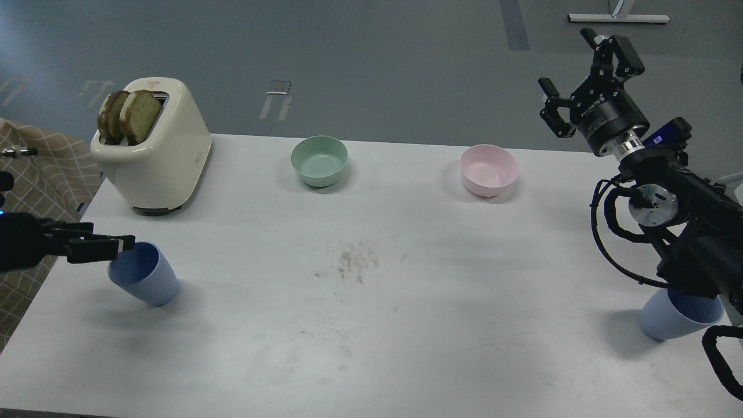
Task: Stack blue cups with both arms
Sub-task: 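Lower the left gripper to the blue cup nearest it and grasp it, then lift the blue cup with the left gripper and carry it toward table center, then set the blue cup upright on the table and open the left gripper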
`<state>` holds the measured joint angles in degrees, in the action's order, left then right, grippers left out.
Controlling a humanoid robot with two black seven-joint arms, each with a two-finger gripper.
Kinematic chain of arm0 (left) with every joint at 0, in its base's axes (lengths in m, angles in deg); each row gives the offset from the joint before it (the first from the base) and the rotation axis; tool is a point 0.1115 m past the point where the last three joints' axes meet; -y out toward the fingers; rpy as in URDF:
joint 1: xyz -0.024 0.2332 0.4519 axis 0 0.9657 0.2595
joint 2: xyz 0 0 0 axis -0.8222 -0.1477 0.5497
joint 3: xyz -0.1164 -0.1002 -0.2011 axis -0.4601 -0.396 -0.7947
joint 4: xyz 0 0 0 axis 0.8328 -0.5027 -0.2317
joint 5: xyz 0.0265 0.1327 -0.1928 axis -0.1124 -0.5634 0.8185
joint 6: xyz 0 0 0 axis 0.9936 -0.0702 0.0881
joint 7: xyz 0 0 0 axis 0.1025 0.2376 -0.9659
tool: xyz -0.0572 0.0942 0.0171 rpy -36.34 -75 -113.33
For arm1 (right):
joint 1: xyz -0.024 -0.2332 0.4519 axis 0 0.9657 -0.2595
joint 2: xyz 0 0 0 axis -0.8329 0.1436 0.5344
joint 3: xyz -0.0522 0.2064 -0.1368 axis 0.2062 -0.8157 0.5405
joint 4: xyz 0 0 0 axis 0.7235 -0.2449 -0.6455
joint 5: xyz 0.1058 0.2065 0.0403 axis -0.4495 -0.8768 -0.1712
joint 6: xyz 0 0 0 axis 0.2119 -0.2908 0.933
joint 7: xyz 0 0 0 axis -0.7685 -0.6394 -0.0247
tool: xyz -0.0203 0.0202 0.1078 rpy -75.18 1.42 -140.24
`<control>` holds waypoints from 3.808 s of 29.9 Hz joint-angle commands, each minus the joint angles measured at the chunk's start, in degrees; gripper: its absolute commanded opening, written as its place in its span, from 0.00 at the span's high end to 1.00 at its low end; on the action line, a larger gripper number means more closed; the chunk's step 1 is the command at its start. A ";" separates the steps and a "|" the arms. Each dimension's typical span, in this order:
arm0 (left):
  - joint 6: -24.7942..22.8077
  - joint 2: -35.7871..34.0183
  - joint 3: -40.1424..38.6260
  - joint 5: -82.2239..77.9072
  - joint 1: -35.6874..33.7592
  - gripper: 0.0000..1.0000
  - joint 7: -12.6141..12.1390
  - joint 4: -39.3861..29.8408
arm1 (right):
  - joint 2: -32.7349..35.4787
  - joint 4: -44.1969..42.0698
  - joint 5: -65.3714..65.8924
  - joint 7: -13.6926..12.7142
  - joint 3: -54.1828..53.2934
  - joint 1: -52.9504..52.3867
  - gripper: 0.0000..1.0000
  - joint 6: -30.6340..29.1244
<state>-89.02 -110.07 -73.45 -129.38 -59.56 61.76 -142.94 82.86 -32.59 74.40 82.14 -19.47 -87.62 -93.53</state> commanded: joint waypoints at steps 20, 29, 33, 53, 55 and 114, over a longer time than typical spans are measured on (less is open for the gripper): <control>0.55 4.58 0.33 -1.05 3.16 0.72 -0.01 4.08 | 0.38 0.08 0.00 0.00 0.00 0.40 0.00 0.00; 0.64 4.40 -0.46 -2.27 3.07 1.00 -0.01 3.82 | 0.11 0.08 0.00 0.00 0.00 0.58 0.00 0.00; 0.73 3.87 -0.81 -3.95 2.98 1.00 -0.01 3.12 | 0.20 0.17 0.00 0.00 0.00 0.58 0.00 0.00; -8.38 13.87 -1.52 -10.10 -20.65 1.00 -0.01 -14.91 | 2.49 2.54 2.45 0.00 1.04 -11.01 0.00 0.00; -8.38 18.08 -1.17 -10.28 -23.37 1.00 -0.01 -14.91 | 2.40 2.63 2.55 0.00 3.23 -12.77 0.00 0.00; -8.38 61.44 30.04 -12.74 -46.15 0.05 -4.37 16.65 | 3.10 3.07 2.72 0.00 6.15 -13.93 0.00 0.00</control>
<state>-97.38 -48.12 -43.01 -142.87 -104.50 57.16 -125.64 85.57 -29.57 77.03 82.14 -13.35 -101.56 -93.54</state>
